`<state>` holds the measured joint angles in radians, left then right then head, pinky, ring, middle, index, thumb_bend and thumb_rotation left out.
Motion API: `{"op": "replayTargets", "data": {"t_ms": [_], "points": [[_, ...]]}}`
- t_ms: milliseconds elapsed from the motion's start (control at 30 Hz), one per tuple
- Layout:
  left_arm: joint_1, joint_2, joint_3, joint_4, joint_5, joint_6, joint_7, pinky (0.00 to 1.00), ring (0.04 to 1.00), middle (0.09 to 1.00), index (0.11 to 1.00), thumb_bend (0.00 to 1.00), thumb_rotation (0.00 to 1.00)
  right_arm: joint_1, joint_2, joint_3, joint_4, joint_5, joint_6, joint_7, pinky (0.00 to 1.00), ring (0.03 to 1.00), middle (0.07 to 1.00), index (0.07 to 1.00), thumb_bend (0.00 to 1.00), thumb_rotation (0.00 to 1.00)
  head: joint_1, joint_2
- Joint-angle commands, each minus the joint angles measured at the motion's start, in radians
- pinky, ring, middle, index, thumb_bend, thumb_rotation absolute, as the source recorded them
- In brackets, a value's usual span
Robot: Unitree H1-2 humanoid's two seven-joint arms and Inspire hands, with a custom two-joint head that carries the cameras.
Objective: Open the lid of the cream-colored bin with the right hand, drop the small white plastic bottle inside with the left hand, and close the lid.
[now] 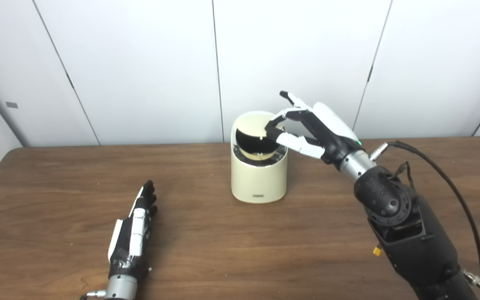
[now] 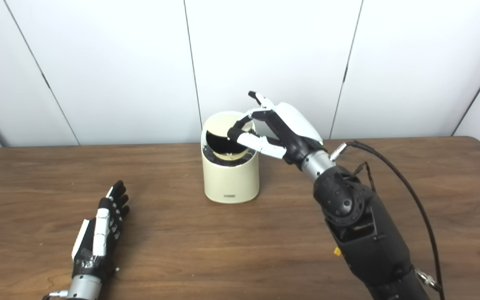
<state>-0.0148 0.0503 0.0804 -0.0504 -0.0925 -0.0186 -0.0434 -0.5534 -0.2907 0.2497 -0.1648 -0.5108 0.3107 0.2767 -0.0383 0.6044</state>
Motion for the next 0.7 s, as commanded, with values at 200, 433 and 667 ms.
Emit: {"op": "replayTargets", "data": {"t_ms": [200, 433, 667], "points": [[0.014, -0.016, -0.016, 0.017, 0.013, 0.0, 0.007, 1.0, 1.0, 1.0, 1.0, 0.63, 1.0, -0.019, -0.013, -0.002, -0.026, -0.004, -0.029, 0.006, 1.0, 1.0, 1.0, 0.628, 0.6, 1.0, 0.002, 0.011], [0.015, -0.022, -0.015, 0.011, 0.015, 0.007, 0.014, 1.0, 1.0, 1.0, 1.0, 0.62, 1.0, -0.009, -0.014, 0.02, -0.022, -0.021, -0.027, 0.019, 1.0, 1.0, 1.0, 0.643, 0.58, 1.0, 0.004, 0.016], [0.014, -0.023, -0.016, 0.013, 0.026, 0.006, 0.018, 1.0, 1.0, 1.0, 1.0, 0.63, 1.0, -0.001, -0.014, 0.039, -0.032, -0.038, -0.027, 0.04, 1.0, 1.0, 1.0, 0.678, 0.55, 1.0, 0.005, 0.018]]}}
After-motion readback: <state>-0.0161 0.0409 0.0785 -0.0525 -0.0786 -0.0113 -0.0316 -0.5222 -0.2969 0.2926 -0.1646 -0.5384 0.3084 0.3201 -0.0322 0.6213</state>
